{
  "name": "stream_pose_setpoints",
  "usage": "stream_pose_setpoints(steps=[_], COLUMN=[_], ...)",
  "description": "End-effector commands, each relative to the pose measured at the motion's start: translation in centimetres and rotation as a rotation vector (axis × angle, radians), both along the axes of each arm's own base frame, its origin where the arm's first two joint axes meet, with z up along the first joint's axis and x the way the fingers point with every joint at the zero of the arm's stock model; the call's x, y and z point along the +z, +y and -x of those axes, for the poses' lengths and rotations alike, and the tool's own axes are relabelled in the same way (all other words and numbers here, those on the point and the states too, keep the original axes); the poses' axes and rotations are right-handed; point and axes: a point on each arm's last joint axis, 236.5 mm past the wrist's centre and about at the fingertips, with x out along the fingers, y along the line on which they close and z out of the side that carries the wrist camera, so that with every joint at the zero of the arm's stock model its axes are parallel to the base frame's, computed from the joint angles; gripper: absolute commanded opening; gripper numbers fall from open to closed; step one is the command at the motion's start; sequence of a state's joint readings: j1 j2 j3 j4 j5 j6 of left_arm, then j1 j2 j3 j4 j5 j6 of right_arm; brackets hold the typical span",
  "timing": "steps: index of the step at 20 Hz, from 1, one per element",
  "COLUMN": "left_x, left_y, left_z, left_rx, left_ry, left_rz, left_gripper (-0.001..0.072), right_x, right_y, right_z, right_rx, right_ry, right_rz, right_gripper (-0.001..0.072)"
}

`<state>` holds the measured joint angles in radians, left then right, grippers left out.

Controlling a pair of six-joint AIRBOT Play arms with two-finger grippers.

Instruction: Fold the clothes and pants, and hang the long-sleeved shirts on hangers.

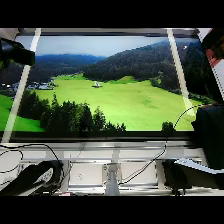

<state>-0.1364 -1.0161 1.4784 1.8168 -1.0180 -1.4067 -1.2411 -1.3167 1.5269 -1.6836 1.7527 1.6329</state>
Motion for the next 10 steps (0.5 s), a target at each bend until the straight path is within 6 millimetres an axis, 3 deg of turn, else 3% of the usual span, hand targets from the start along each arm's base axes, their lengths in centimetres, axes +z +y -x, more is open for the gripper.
stream_pose_setpoints(steps=[1, 5, 7, 10], left_x=[0.0, 0.0, 0.0, 0.0], left_y=[0.0, 0.0, 0.0, 0.0], left_z=[0.0, 0.0, 0.0, 0.0], left_rx=[0.001, 0.001, 0.001, 0.001], left_ry=[-0.001, -0.001, -0.001, -0.001], left_rz=[0.000, 0.000, 0.000, 0.000], left_gripper=[0.0024, 0.0024, 0.0025, 0.0024], right_x=[-0.4, 2.5, 5.3, 10.8], right_y=[0.9, 5.5, 8.8, 15.0], right_z=[-5.3, -16.0, -21.2, -27.1], right_rx=[0.034, 0.252, 0.429, 0.700], right_ry=[-0.242, -0.503, -0.559, -0.632], right_rz=[-0.048, -0.108, -0.074, 0.021], right_gripper=[0.0651, 0.0553, 0.0314, 0.0057])
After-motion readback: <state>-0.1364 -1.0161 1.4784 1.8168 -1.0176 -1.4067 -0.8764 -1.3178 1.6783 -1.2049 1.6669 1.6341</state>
